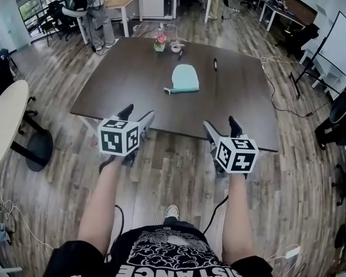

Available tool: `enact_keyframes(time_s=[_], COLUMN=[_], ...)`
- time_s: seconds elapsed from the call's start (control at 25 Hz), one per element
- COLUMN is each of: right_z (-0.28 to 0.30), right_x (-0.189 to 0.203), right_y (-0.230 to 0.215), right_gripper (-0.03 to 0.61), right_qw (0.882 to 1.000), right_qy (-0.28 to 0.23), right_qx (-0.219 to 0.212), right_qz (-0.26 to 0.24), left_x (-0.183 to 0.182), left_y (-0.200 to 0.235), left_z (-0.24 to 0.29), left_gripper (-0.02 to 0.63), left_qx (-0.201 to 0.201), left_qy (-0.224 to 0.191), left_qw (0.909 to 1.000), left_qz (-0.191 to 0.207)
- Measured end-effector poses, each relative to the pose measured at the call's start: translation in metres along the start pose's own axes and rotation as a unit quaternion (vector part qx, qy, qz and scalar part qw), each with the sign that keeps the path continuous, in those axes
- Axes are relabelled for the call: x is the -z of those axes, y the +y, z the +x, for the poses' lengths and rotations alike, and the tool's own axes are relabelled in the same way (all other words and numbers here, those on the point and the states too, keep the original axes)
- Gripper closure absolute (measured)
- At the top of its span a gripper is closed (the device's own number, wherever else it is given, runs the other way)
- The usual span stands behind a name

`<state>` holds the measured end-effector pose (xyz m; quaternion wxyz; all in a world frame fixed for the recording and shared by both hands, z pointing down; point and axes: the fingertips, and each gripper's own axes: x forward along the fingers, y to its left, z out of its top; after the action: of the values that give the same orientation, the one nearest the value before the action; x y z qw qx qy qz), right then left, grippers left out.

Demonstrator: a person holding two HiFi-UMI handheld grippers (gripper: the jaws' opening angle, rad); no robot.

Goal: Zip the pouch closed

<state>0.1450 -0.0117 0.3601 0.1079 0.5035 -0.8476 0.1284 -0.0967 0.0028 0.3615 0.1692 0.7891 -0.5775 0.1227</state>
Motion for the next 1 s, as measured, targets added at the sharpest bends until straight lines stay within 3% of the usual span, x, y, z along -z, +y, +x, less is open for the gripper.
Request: enact_keyframes(time_s=[0.28, 1.0], right_z=[0.019, 0.065], right_x=[-0.007, -0.001], right_y=[-0.019, -0.032], right_gripper=[0.187, 0.183], right_qw=[1.000, 0.999], right_qy=[0.005, 0.018], right_qx=[-0.004, -0.030], right_qz=[-0.005, -0.005], left_x=[-0.009, -0.013], left_y=[0.004, 0.013], left_z=[0.019, 0.063], left_gripper=[0.273, 0.258], left_qx=[-0.025, -0.029], left_qy=[0.003, 0.015], left_qw=[0.9997, 0.9995], left_qz=[0.002, 0.007])
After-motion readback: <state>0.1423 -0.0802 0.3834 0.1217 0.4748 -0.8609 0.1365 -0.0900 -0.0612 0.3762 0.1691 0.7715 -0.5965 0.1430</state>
